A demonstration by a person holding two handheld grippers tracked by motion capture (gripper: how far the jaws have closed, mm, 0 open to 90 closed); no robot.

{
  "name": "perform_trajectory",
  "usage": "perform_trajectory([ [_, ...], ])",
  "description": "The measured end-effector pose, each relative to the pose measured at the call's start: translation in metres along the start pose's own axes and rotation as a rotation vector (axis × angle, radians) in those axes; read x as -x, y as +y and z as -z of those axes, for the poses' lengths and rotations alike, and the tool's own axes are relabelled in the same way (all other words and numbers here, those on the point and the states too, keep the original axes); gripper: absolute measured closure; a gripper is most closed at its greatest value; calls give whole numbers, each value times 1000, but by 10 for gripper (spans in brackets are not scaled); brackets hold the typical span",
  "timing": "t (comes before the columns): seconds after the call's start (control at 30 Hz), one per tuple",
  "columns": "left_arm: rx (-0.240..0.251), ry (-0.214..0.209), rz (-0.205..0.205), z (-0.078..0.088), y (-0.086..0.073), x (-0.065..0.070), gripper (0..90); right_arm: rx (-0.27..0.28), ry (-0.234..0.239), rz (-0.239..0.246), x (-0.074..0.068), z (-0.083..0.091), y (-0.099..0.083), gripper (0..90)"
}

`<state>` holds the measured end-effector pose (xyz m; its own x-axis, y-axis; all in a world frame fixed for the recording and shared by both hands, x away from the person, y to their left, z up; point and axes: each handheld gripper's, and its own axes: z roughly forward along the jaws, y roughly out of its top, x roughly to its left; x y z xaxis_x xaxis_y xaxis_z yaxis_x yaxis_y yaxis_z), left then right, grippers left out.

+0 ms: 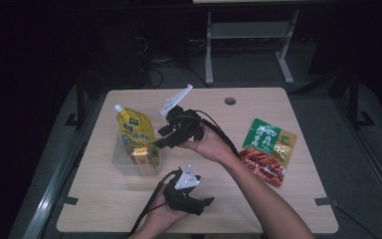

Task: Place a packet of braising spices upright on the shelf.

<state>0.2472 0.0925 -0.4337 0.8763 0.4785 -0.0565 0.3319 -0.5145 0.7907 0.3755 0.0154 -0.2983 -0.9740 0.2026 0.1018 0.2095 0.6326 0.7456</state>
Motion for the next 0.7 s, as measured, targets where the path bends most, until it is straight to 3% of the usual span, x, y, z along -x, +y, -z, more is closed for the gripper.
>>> perform_trajectory([
  [0.17, -10, 0, -8, 0, 1, -2, 219, 9, -19, -32, 4, 15, -9, 495],
  [0.23, -16, 4, -35, 0, 2, -3, 224, 15, -35, -40, 6, 21, -14, 485],
  [0.7, -7, -4, -7, 0, 4, -8, 234, 61, -116, -164, 24, 71, -57, 432],
])
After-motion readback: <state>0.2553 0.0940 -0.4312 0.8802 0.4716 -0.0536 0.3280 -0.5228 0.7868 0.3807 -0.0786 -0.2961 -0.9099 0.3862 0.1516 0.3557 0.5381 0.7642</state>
